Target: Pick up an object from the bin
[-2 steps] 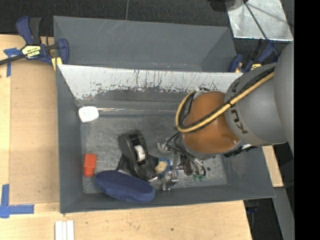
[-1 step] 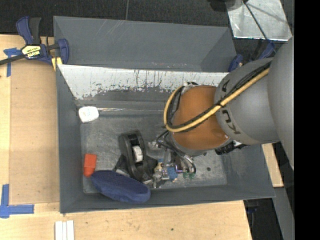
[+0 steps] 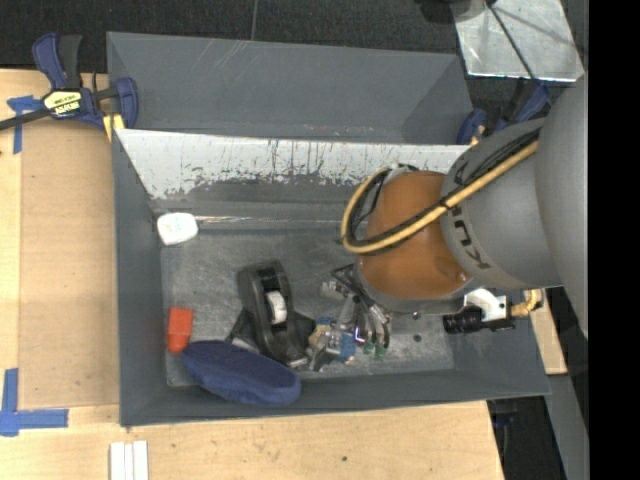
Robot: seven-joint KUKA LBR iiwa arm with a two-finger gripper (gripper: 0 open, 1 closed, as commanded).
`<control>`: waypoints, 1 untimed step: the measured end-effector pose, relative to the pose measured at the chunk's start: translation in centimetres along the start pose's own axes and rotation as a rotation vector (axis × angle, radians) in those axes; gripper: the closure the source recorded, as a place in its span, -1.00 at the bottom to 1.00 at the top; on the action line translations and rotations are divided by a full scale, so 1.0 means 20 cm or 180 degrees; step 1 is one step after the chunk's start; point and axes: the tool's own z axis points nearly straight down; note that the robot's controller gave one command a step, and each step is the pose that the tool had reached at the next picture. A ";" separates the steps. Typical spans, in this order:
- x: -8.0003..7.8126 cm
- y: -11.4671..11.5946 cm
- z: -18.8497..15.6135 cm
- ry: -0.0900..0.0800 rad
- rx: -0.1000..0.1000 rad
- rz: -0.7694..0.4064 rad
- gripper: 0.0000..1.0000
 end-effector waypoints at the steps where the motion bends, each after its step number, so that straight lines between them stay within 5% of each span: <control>1: -0.01 0.05 0.13 -0.0005 0.0007 0.0417 -1.00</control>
Offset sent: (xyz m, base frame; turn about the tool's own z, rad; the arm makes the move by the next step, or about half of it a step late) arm 0.0038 0.0128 -0.0299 0.1348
